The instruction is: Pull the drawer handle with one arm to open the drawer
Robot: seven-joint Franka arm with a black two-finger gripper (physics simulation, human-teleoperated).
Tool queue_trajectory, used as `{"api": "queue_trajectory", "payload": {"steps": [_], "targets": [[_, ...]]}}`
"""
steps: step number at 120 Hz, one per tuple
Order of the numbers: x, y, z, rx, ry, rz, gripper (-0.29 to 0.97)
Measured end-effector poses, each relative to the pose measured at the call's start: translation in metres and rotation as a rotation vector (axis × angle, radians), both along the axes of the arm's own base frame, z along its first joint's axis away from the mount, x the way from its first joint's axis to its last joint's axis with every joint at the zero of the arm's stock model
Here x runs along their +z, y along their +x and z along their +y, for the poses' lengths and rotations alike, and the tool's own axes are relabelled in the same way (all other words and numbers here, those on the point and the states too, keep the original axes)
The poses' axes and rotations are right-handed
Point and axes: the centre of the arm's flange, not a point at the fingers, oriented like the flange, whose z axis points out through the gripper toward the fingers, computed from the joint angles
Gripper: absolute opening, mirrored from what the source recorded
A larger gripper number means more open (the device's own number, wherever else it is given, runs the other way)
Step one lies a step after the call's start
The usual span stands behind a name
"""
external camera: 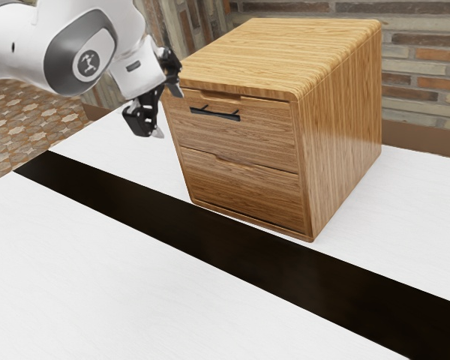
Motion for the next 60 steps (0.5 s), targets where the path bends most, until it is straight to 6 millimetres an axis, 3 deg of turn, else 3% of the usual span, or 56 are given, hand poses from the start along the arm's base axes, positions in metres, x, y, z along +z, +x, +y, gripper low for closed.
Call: {"api": "queue_trajectory", "payload": {"steps": [19, 44, 60], "targets": [[-0.011, 0.01, -0.033, -0.091, 0.014, 0.029, 0.66], [-0.016, 0.015, 0.0, -0.075, 0.03, 0.022, 0.66], [-0.021, 0.02, -0.006, -0.104, 0.036, 0.023, 0.66]]}}
